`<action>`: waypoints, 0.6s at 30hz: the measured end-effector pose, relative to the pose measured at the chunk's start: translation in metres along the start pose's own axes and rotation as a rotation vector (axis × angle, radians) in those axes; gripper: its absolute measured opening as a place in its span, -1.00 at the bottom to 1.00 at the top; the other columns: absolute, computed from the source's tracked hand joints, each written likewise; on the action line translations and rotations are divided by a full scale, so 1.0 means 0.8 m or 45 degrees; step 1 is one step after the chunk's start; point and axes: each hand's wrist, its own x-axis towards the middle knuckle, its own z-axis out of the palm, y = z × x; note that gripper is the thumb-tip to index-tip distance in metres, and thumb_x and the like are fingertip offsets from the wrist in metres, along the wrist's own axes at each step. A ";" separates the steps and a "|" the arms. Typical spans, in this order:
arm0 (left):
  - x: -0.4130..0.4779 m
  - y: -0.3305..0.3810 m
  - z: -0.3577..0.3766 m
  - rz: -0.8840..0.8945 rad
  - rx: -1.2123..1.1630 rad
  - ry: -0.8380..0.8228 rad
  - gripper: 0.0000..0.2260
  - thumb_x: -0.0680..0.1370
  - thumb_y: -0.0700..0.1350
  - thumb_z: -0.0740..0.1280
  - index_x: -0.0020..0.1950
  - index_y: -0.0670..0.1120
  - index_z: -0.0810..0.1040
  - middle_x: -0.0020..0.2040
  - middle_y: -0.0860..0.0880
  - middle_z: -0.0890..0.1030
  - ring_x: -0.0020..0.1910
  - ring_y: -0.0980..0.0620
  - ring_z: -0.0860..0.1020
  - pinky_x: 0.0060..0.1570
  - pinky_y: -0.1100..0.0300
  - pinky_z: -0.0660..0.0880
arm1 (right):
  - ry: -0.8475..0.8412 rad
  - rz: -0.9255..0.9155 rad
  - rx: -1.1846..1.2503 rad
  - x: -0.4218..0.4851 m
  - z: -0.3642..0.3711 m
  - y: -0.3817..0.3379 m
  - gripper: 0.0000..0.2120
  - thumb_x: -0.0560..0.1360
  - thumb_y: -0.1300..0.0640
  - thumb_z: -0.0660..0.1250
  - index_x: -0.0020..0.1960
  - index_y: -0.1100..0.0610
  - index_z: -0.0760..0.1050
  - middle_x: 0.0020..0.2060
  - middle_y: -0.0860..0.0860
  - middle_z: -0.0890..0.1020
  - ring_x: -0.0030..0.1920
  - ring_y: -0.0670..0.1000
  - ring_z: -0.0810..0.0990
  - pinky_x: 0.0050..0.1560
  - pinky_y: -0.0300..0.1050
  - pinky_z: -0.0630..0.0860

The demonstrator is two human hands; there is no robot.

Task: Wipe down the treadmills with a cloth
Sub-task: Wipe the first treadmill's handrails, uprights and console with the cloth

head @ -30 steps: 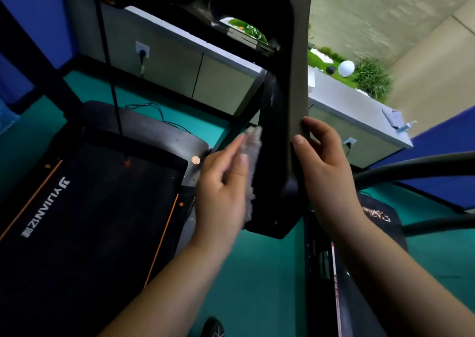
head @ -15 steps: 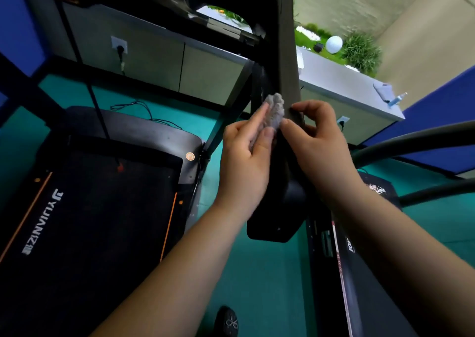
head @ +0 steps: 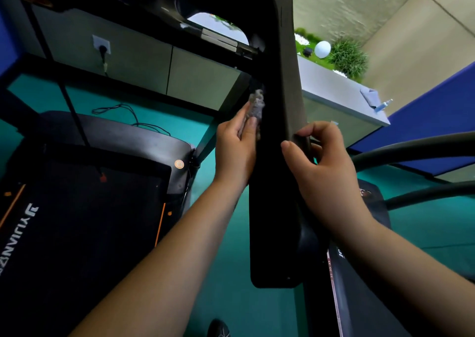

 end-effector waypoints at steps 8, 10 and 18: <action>0.007 0.015 0.008 0.181 0.097 0.004 -0.67 0.60 -0.13 0.24 0.37 -0.02 0.47 0.12 -0.10 0.49 -0.06 0.47 0.42 0.07 0.61 0.27 | -0.027 0.031 0.045 0.001 0.001 -0.002 -0.80 0.44 0.10 0.39 -0.01 -0.04 0.39 -0.13 -0.05 0.62 -0.23 -0.07 0.62 -0.25 -0.16 0.57; 0.038 0.005 0.008 0.060 0.099 -0.024 -0.67 0.61 -0.09 0.21 0.37 -0.04 0.47 0.20 -0.09 0.55 0.00 0.40 0.44 0.09 0.56 0.33 | -0.021 0.038 0.060 0.001 0.001 -0.003 -0.80 0.44 0.10 0.38 -0.02 -0.04 0.39 -0.13 -0.03 0.63 -0.25 -0.07 0.63 -0.26 -0.16 0.55; 0.079 0.023 0.015 0.138 -0.141 0.017 -0.69 0.59 -0.09 0.19 0.31 -0.04 0.53 0.23 -0.04 0.57 0.16 0.26 0.53 0.24 0.25 0.44 | 0.003 0.022 0.052 0.001 0.002 -0.004 -0.81 0.45 0.13 0.39 -0.05 -0.03 0.38 -0.21 -0.09 0.59 -0.37 -0.20 0.54 -0.37 -0.35 0.45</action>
